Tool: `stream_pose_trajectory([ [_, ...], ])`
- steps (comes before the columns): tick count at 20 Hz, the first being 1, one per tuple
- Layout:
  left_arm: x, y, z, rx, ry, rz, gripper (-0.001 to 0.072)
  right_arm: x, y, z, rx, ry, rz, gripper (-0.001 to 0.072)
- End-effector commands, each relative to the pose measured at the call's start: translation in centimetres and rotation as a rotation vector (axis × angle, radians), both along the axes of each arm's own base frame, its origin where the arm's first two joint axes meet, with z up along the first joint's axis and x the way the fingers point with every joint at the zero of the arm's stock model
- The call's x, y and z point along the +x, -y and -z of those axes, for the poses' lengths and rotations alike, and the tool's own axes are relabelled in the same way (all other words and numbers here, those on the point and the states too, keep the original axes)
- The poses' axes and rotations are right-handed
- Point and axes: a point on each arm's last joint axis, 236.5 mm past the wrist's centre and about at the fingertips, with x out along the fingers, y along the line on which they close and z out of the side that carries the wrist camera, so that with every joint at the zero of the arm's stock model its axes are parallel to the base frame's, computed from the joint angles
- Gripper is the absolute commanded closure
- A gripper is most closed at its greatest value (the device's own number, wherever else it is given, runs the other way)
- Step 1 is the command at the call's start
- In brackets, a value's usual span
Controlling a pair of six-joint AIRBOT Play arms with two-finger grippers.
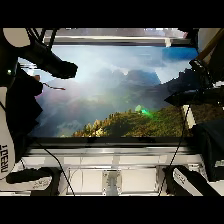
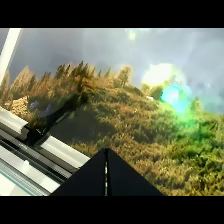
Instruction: Fold the clothes and pants, and hang the long-sleeved shirts on hangers.
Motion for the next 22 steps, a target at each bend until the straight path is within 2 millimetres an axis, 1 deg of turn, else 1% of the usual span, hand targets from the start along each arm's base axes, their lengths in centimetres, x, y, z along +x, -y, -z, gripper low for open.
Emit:
stream_pose_trajectory([
  [1, 0.0, 0.0, 0.0, 0.000, 0.000, 0.001, 0.0691, 0.0, 0.0, -0.1, 0.000, 0.002, -0.001, 0.0705],
  [5, 0.0, 0.0, 0.0, 0.000, 0.001, 0.001, 0.0691, 0.0, 0.0, -0.1, 0.000, 0.002, -0.001, 0.0705],
  [8, 1.2, 0.3, -0.1, -0.007, 0.038, 0.004, 0.0691, 0.0, 0.0, -0.1, 0.000, 0.002, -0.001, 0.0705],
  [11, 2.1, 0.6, 0.8, -0.006, 0.034, 0.003, 0.0691, 0.0, 0.0, -0.1, 0.000, 0.002, 0.000, 0.0705],
  [12, 2.4, 0.6, 1.3, 0.004, 0.024, 0.000, 0.0691, 0.0, 0.0, -0.1, 0.000, 0.002, 0.000, 0.0705],
  [13, 2.9, 0.0, 2.0, 0.034, 0.018, -0.014, 0.0691, 0.0, 0.0, -0.1, 0.000, 0.002, 0.000, 0.0705],
  [15, 4.8, -2.8, 3.3, 0.171, 0.044, -0.046, 0.0691, 0.2, 0.0, -0.1, -0.001, 0.009, 0.005, 0.0705],
  [18, 6.5, -6.3, 5.0, 0.330, 0.042, -0.113, 0.0691, 2.6, 1.0, -0.9, -0.016, 0.099, 0.074, 0.0704],
  [20, 8.0, -8.5, 6.4, 0.408, 0.034, -0.152, 0.0689, 4.3, 1.9, -1.7, -0.026, 0.169, 0.126, 0.0704],
  [21, 8.9, -10.1, 7.5, 0.446, 0.016, -0.177, 0.0650, 5.1, 2.3, -2.1, -0.030, 0.200, 0.149, 0.0705],
  [22, 9.6, -12.2, 8.8, 0.483, -0.009, -0.216, 0.0464, 5.4, 2.4, -2.4, -0.022, 0.213, 0.166, 0.0704],
])
